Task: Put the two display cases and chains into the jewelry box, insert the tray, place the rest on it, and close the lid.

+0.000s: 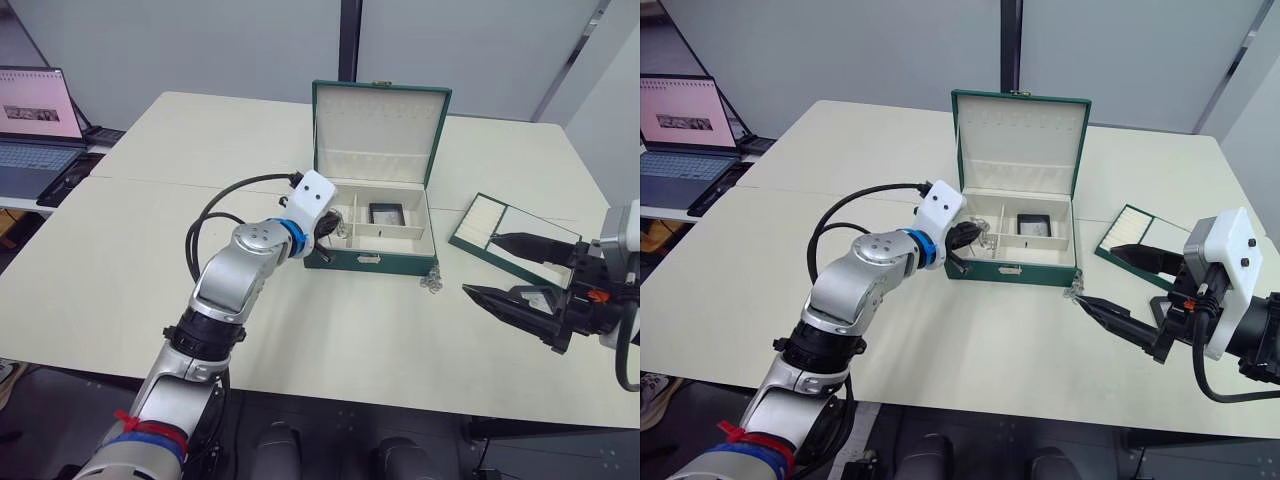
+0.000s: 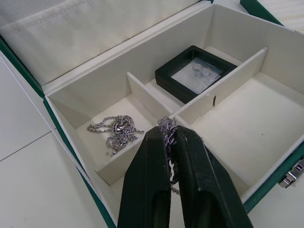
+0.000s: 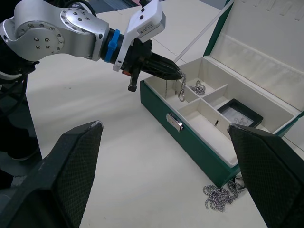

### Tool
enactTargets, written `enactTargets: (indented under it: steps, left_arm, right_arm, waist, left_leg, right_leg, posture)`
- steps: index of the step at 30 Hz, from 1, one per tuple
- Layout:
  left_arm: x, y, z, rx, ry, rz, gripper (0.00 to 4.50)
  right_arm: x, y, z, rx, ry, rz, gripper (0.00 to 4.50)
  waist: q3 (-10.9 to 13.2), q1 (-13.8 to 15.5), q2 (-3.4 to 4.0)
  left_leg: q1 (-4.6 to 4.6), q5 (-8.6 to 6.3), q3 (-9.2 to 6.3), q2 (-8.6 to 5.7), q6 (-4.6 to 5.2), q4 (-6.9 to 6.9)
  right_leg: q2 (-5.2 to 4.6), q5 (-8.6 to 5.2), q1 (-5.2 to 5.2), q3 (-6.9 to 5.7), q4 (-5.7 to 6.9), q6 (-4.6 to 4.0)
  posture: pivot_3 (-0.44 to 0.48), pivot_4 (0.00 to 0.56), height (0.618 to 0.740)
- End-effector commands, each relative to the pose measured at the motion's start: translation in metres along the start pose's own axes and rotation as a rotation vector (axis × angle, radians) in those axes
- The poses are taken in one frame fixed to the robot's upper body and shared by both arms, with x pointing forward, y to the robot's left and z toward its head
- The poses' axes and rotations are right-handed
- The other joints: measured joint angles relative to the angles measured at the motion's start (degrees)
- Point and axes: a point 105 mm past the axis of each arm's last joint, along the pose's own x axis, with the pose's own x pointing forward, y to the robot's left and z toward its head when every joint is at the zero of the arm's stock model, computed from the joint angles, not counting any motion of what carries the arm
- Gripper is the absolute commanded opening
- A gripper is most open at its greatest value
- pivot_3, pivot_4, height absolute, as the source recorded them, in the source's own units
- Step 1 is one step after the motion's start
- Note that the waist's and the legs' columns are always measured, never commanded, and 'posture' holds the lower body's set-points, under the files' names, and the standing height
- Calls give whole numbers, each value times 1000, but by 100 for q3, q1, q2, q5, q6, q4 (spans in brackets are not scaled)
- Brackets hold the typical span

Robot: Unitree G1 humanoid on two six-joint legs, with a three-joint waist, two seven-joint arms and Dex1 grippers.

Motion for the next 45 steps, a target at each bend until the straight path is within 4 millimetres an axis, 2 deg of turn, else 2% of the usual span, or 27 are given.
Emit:
enactTargets:
  steps: [1,9,11,12,13,14,16,19,20,23,26,28,32,35,40,45]
  left_arm:
    - [-5,0,11,26,-43,11,20]
    - [-4,4,11,13,-51,16,20]
    - [-4,4,12,2,-57,9,651]
    - [-4,4,12,0,-58,7,836]
    - [-4,4,12,-9,-59,2,836]
    - [-4,4,13,-15,-59,-2,1185]
    - [-5,4,13,-24,-62,-6,1457]
    - [-7,3,17,-35,-79,-24,2388]
    - [-11,0,23,-59,-118,-61,2700]
    - [-41,-11,41,-110,-235,-292,3607]
    - [-69,-7,34,-106,-246,-436,3607]
    - [-86,-2,22,-112,-234,-490,3607]
    - [-113,2,1,-141,-216,-536,3607]
    - [-136,-1,-18,-196,-185,-591,3607]
    - [-157,1,-51,-153,-186,-528,3607]
    - [-175,-4,-72,-137,-170,-512,3607]
  right_arm:
    - [-3,0,9,-43,-24,-13,4500]
    - [-2,0,9,-42,-22,-15,4500]
    - [-2,0,9,-42,-20,-15,4500]
    - [-2,0,9,-42,-20,-15,4500]
    - [-2,0,8,-43,-19,-15,4500]
    - [-2,0,8,-43,-19,-15,4500]
    - [-2,0,8,-43,-18,-16,4500]
    - [-2,0,7,-44,-18,-18,4500]
    - [-3,0,7,-43,-18,-20,4500]
    - [-2,0,3,-21,-20,-24,4500]
    - [3,4,-6,11,-20,-13,4500]
    - [6,6,-15,23,-14,-15,4500]
    - [8,13,-30,46,18,-10,4500]
    - [7,23,-43,82,55,12,4500]
    - [9,45,-65,165,87,57,4500]
    - [7,55,-76,213,95,49,4500]
  waist:
    - [0,0,0]
    - [0,0,0]
    - [0,0,0]
    - [0,0,0]
    - [0,0,0]
    - [0,0,0]
    - [0,-1,0]
    - [0,0,0]
    - [0,0,0]
    - [0,-8,0]
    - [-4,-42,9]
    - [-5,-44,17]
    - [-1,-32,18]
    - [0,-16,15]
    - [-2,-23,19]
    - [-2,-28,20]
  left_leg:
    - [0,0,0,0,0,0]
    - [0,0,-1,0,0,0]
    - [0,0,0,0,0,0]
    - [0,0,-1,0,0,0]
    - [0,0,-1,0,0,0]
    - [0,0,-1,0,0,0]
    - [0,0,-1,0,0,0]
    - [0,0,-1,0,0,0]
    - [0,0,-1,0,0,0]
    - [0,3,1,2,-5,0]
    - [3,5,1,9,-9,-4]
    - [8,5,0,8,-9,-5]
    - [8,4,1,6,-8,-2]
    - [6,-3,-4,7,5,-3]
    - [7,-6,-6,8,9,-5]
    - [8,-7,-7,8,11,-5]
  right_leg:
    - [0,0,0,0,0,0]
    - [0,0,1,-1,0,0]
    - [0,0,1,-1,0,0]
    - [0,0,1,-1,0,0]
    - [0,0,1,-1,0,0]
    - [0,0,1,-1,0,0]
    - [0,0,1,-1,0,0]
    - [0,0,1,-2,0,0]
    - [0,0,2,-2,0,0]
    - [1,0,1,-1,0,0]
    - [6,0,0,-2,1,0]
    - [6,0,2,-2,1,0]
    - [2,0,3,-3,0,1]
    - [1,0,4,-9,-3,1]
    - [1,0,4,-9,-2,0]
    - [1,0,3,-9,-2,0]
  posture:
    - [0,150,737]
    - [0,150,737]
    - [0,150,737]
    - [0,150,737]
    - [0,150,737]
    - [0,150,737]
    - [0,150,737]
    - [0,150,737]
    - [0,150,737]
    - [0,150,737]
    - [0,150,737]
    - [0,150,737]
    - [0,150,737]
    - [0,150,737]
    - [0,150,737]
    - [0,150,737]
